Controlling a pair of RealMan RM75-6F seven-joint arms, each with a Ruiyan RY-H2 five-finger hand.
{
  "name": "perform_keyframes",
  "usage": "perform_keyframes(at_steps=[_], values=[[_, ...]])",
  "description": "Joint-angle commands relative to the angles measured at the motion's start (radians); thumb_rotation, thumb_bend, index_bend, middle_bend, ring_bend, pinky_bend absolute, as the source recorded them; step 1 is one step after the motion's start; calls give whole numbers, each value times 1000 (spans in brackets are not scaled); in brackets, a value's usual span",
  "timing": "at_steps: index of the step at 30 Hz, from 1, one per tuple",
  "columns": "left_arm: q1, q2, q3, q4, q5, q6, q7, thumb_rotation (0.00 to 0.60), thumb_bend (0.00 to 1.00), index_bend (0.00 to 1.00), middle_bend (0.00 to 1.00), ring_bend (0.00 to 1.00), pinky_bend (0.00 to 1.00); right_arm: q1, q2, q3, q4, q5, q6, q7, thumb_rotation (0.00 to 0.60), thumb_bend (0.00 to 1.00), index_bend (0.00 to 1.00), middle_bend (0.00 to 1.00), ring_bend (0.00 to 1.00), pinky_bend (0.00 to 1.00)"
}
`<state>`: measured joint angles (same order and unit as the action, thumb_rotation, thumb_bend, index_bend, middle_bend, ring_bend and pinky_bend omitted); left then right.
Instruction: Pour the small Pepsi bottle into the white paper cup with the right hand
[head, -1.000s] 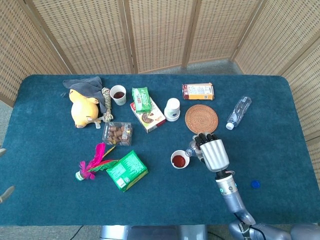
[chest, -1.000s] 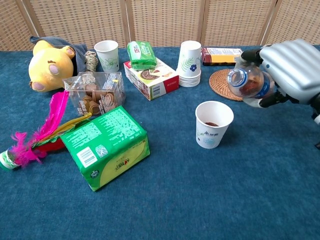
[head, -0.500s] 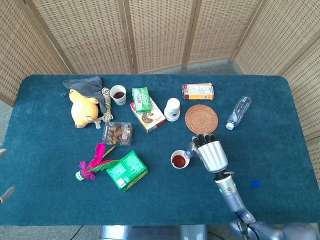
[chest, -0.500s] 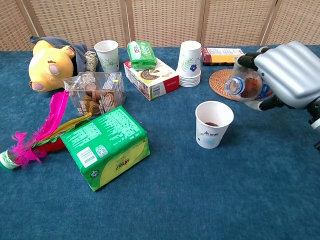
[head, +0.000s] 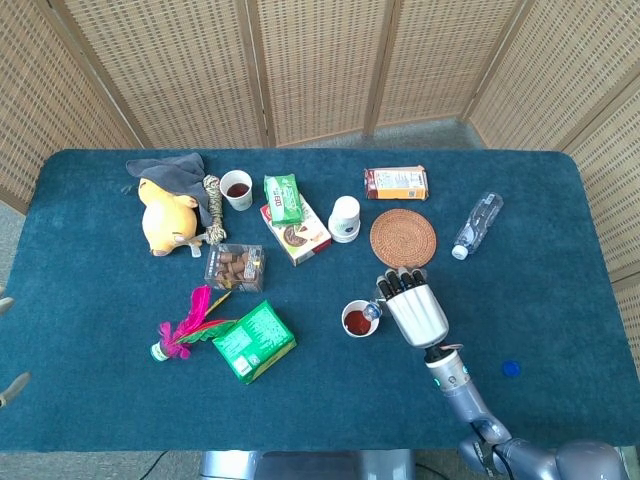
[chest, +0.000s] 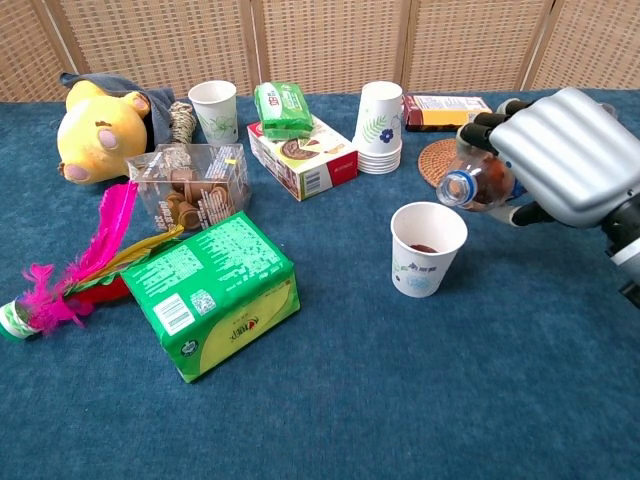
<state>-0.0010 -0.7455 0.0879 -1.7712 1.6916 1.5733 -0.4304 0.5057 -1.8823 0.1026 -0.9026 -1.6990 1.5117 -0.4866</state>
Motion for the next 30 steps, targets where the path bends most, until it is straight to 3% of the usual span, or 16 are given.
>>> perform_keyframes(at_steps=[1, 30], values=[[-1, 0, 1, 0, 1, 0, -1, 600, 333, 0, 0, 0, 0, 3, -5, -2, 15, -3, 4, -6, 600, 388, 574, 474, 398, 578], [-4, 3, 6, 1, 6, -2, -8, 600, 333, 0, 0, 0, 0, 25, -33, -44, 174, -58, 59, -84, 600, 371, 573, 476, 410, 578]])
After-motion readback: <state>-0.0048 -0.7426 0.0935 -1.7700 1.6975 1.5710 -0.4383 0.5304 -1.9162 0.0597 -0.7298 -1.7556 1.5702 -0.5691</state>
